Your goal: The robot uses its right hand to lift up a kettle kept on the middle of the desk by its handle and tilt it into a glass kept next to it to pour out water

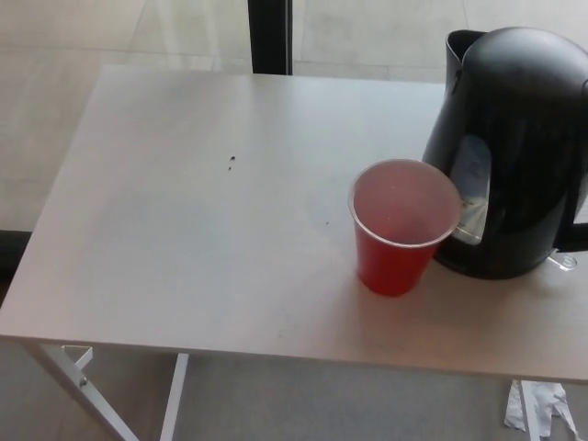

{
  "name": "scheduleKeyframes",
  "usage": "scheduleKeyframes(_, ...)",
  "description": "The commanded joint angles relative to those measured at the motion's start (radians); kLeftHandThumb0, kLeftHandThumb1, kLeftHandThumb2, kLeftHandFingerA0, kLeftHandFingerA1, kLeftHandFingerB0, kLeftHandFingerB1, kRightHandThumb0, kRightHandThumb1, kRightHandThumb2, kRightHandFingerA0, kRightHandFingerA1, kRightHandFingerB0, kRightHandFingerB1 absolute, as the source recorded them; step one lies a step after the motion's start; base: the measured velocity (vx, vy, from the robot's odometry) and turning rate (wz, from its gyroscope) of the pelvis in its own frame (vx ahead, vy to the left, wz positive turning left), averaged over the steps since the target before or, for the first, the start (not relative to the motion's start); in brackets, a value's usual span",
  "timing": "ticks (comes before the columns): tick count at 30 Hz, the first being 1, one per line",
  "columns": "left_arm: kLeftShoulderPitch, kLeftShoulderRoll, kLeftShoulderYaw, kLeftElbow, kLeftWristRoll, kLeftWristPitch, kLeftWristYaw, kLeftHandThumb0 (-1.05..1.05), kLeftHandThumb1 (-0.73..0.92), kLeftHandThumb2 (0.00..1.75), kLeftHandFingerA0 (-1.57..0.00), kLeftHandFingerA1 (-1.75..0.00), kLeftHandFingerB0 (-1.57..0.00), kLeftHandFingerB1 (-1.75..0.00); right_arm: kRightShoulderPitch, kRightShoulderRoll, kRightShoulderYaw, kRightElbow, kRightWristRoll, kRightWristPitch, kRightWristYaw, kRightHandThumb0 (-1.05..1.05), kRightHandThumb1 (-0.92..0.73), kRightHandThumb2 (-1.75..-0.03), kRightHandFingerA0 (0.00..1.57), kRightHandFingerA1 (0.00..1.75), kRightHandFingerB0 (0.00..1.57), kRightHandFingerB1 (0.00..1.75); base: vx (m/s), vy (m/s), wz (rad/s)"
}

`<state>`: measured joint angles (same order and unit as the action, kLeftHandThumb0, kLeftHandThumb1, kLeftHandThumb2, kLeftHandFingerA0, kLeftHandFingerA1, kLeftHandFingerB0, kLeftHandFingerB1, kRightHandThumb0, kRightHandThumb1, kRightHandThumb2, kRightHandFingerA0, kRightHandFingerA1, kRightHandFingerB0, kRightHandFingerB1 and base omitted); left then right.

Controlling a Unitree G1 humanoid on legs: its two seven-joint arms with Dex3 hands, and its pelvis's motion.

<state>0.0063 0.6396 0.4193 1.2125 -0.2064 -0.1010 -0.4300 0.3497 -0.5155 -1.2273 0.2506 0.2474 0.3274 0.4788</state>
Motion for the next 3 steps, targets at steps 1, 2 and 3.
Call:
scheduleKeyframes(1,0.013,0.006,0.022,0.007,-0.017,-0.019,0.009,-0.78,0.87,0.65,-0.5,-0.56,-0.35,-0.51,-0.04,-0.005,-0.076,0.08,0.108,-0.028,-0.123,-0.74,-0.43,-0.75,0.0,0.23,0.12,0.0,0.0,0.0,0.0)
scheduleKeyframes(2,0.013,0.006,0.022,0.007,-0.017,-0.019,0.008,-0.78,0.87,0.65,-0.5,-0.56,-0.35,-0.51,-0.038,-0.005,-0.078,0.08,0.11,-0.028,-0.123,-0.74,-0.43,-0.75,0.0,0.23,0.12,0.0,0.0,0.0,0.0)
scheduleKeyframes(3,0.013,0.006,0.022,0.007,-0.017,-0.019,0.008,-0.78,0.87,0.65,-0.5,-0.56,-0.35,-0.51,-0.038,-0.005,-0.078,0.08,0.11,-0.028,-0.123,-0.74,-0.43,-0.75,0.0,0.23,0.12,0.0,0.0,0.0,0.0)
